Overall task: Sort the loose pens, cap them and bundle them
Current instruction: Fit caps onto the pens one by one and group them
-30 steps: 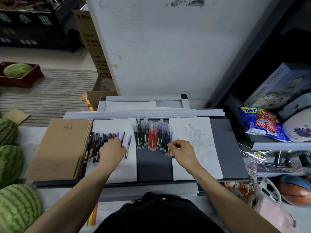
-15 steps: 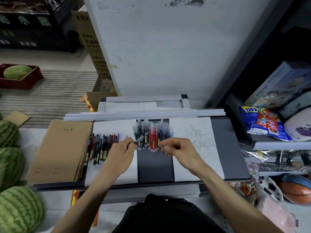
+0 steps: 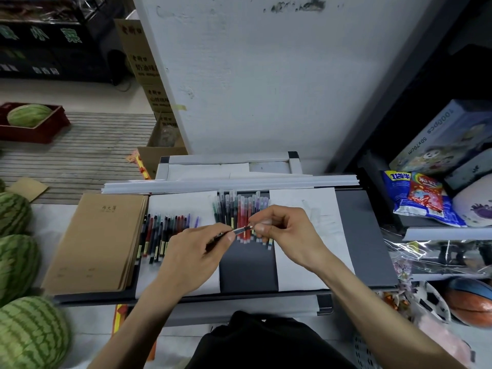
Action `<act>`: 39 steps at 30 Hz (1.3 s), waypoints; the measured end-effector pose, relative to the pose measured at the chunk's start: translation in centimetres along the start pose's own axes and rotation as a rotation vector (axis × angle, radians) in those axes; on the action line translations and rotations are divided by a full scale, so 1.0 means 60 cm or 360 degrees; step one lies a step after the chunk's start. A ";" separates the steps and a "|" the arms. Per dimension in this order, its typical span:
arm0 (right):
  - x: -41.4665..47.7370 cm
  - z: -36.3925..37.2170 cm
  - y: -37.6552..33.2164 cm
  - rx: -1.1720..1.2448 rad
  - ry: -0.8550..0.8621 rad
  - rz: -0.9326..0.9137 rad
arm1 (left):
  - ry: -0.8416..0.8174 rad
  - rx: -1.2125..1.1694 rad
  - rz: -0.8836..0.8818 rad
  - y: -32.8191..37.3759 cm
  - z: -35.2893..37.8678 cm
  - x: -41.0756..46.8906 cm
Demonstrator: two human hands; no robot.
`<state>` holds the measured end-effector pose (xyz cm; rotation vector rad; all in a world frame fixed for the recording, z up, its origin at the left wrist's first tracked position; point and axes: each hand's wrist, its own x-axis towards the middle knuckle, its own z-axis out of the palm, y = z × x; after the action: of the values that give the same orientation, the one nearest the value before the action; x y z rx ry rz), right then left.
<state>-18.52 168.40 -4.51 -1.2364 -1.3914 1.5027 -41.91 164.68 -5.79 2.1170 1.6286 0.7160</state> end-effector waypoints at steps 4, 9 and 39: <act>0.002 0.018 0.008 -0.0253 0.0013 0.0036 | 0.0005 0.0086 0.0051 0.002 0.006 0.003; 0.006 0.028 0.028 -0.0255 0.0094 0.0117 | 0.0026 0.0103 0.0076 0.007 0.030 0.006; -0.045 -0.131 0.217 -0.1862 0.0322 0.0676 | 0.0019 -0.0217 -0.1329 -0.129 0.169 0.062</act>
<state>-9.04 166.16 -16.48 -2.4109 -2.0107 0.6524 -41.08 170.41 -17.72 1.1501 2.1462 0.5227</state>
